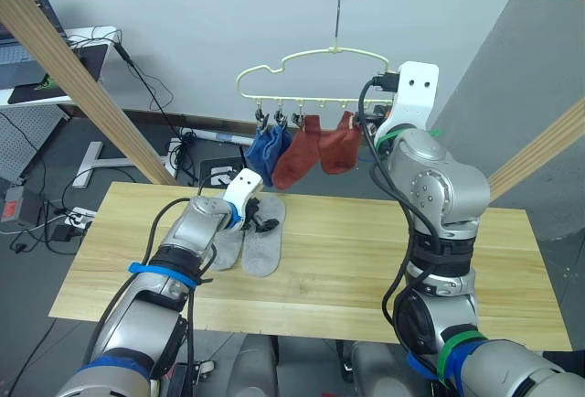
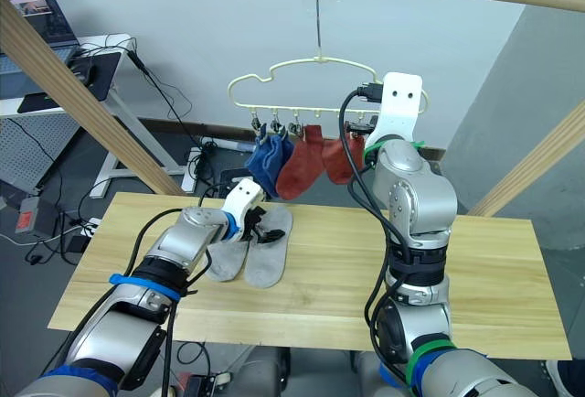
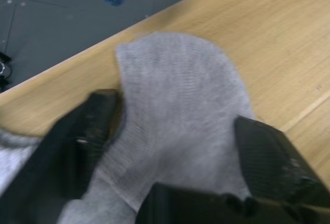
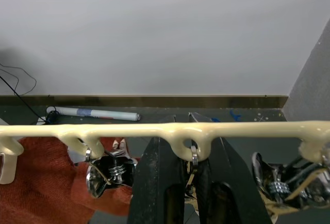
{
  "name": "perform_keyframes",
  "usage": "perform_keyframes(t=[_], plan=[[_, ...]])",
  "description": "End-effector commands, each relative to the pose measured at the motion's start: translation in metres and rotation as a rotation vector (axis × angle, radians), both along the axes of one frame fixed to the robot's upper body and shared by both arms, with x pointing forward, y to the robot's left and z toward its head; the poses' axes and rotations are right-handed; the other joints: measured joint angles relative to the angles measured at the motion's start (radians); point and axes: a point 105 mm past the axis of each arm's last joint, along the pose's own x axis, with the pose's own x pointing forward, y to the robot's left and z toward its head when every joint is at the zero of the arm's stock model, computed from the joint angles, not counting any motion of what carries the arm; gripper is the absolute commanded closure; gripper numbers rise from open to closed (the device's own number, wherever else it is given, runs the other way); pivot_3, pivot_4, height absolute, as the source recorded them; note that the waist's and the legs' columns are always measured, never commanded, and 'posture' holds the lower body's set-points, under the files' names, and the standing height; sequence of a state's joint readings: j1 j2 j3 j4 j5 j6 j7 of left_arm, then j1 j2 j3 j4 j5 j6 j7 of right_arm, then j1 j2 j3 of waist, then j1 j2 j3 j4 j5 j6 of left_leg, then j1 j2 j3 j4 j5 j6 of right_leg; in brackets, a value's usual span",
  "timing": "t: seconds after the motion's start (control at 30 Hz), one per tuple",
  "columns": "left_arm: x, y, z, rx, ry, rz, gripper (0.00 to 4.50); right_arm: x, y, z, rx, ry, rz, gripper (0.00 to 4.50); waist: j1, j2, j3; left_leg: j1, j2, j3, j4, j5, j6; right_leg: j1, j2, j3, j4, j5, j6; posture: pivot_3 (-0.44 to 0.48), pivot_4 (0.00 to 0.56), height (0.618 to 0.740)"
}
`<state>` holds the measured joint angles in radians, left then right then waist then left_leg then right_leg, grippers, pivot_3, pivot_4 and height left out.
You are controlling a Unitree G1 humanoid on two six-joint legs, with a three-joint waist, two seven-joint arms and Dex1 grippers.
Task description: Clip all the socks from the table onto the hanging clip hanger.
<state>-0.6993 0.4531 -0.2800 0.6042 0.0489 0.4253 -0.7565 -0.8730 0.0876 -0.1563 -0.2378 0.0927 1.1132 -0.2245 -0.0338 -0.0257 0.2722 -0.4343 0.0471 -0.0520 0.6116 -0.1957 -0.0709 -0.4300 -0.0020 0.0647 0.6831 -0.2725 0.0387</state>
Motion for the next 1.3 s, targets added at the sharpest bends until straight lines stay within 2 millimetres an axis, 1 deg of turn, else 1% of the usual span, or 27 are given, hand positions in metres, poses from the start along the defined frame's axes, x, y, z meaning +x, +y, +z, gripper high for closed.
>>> perform_keyframes(t=[0.03,0.17,0.2,0.27,0.33,0.37,0.43,0.6,0.7,0.77,0.8,0.9,1.07,1.17,1.3], plan=[[-0.007,-0.002,-0.011,0.012,0.036,-0.015,1.75,-0.007,-0.001,0.021,0.009,-0.083,-0.006,4.5,0.0,0.0,0.0,0.0,0.0,0.0,0.0,0.0,0.0,0.0,0.0,0.0,0.0,0.0,0.0,0.005,0.266,0.74],[-0.009,-0.002,-0.011,0.007,0.04,-0.02,2.99,-0.007,0.0,0.021,0.009,-0.081,-0.003,4.5,0.0,0.0,0.0,0.0,0.0,0.0,0.0,0.0,0.0,0.0,0.0,0.0,0.0,0.0,0.0,0.007,0.263,0.74],[-0.009,-0.003,-0.011,0.005,0.04,-0.021,3.21,-0.007,0.0,0.021,0.009,-0.081,-0.002,4.5,0.0,0.0,0.0,0.0,0.0,0.0,0.0,0.0,0.0,0.0,0.0,0.0,0.0,0.0,0.0,0.006,0.263,0.74],[-0.01,-0.004,-0.011,-0.001,0.038,-0.024,3.88,-0.007,0.0,0.021,0.008,-0.08,0.001,4.5,0.0,0.0,0.0,0.0,0.0,0.0,0.0,0.0,0.0,0.0,0.0,0.0,0.0,0.0,0.0,0.006,0.263,0.74],[-0.011,-0.007,-0.01,-0.015,0.037,-0.033,4.38,-0.007,0.001,0.021,0.01,-0.077,0.004,4.5,0.0,0.0,0.0,0.0,0.0,0.0,0.0,0.0,0.0,0.0,0.0,0.0,0.001,0.0,0.0,0.006,0.263,0.74],[-0.011,-0.009,-0.009,-0.024,0.034,-0.038,4.48,-0.007,0.002,0.02,0.012,-0.074,0.006,4.5,0.0,0.0,0.0,0.0,0.0,0.0,0.001,0.0,0.0,0.0,0.0,0.0,0.001,0.0,0.0,0.006,0.263,0.74],[-0.012,-0.016,-0.004,-0.055,0.022,-0.061,4.48,-0.007,0.002,0.02,0.019,-0.068,0.011,4.5,0.0,0.0,0.0,0.0,0.0,0.0,0.001,0.0,0.0,0.0,0.0,0.0,0.001,0.0,0.0,0.005,0.262,0.74],[-0.018,-0.044,0.027,-0.199,-0.02,-0.158,4.48,-0.008,0.004,0.021,0.042,-0.05,0.024,4.5,0.0,0.0,0.0,-0.001,0.0,0.0,0.001,0.0,0.0,0.0,0.0,0.0,0.0,0.0,0.0,0.006,0.261,0.74],[-0.019,-0.064,0.055,-0.304,-0.064,-0.213,4.48,-0.009,0.006,0.022,0.051,-0.037,0.032,4.5,0.0,0.0,0.0,-0.001,0.0,-0.001,0.001,0.0,0.0,0.0,0.0,-0.001,0.001,0.0,0.0,0.007,0.262,0.74],[-0.02,-0.073,0.066,-0.343,-0.076,-0.233,4.48,-0.009,0.006,0.022,0.053,-0.034,0.034,4.5,0.0,0.0,0.0,-0.001,0.0,-0.001,0.001,0.0,0.0,0.0,0.0,-0.001,0.001,0.0,0.0,0.005,0.263,0.74],[-0.02,-0.082,0.077,-0.378,-0.095,-0.257,4.48,-0.01,0.007,0.024,0.055,-0.035,0.035,4.5,0.0,0.0,0.0,0.0,0.0,-0.001,0.001,0.0,0.0,0.0,0.0,0.0,0.001,0.0,0.0,0.005,0.263,0.74],[-0.02,-0.101,0.103,-0.454,-0.129,-0.309,4.48,-0.011,0.007,0.027,0.059,-0.038,0.035,4.5,0.0,0.0,0.0,0.0,0.0,-0.001,0.001,0.0,0.0,0.0,0.0,-0.001,0.001,0.0,0.0,-0.006,0.263,0.74],[-0.021,-0.118,0.122,-0.499,-0.142,-0.358,4.48,-0.011,0.007,0.03,0.065,-0.043,0.032,4.5,-0.01,0.0,0.0,0.0,0.0,0.0,0.001,0.0,0.0,0.0,0.0,0.0,0.0,0.0,0.0,-0.016,0.262,0.74],[-0.018,-0.125,0.126,-0.511,-0.148,-0.365,4.48,-0.012,0.006,0.032,0.068,-0.045,0.03,4.5,-0.019,0.0,0.0,0.0,0.0,-0.001,0.001,0.0,0.0,0.0,0.0,0.0,0.0,0.0,0.0,-0.022,0.261,0.74],[-0.014,-0.133,0.127,-0.518,-0.15,-0.371,4.48,-0.012,0.006,0.032,0.07,-0.047,0.027,4.5,-0.023,0.0,0.0,0.0,0.0,0.0,0.001,0.0,0.0,0.0,0.0,0.0,0.001,0.0,0.0,-0.028,0.26,0.74]])
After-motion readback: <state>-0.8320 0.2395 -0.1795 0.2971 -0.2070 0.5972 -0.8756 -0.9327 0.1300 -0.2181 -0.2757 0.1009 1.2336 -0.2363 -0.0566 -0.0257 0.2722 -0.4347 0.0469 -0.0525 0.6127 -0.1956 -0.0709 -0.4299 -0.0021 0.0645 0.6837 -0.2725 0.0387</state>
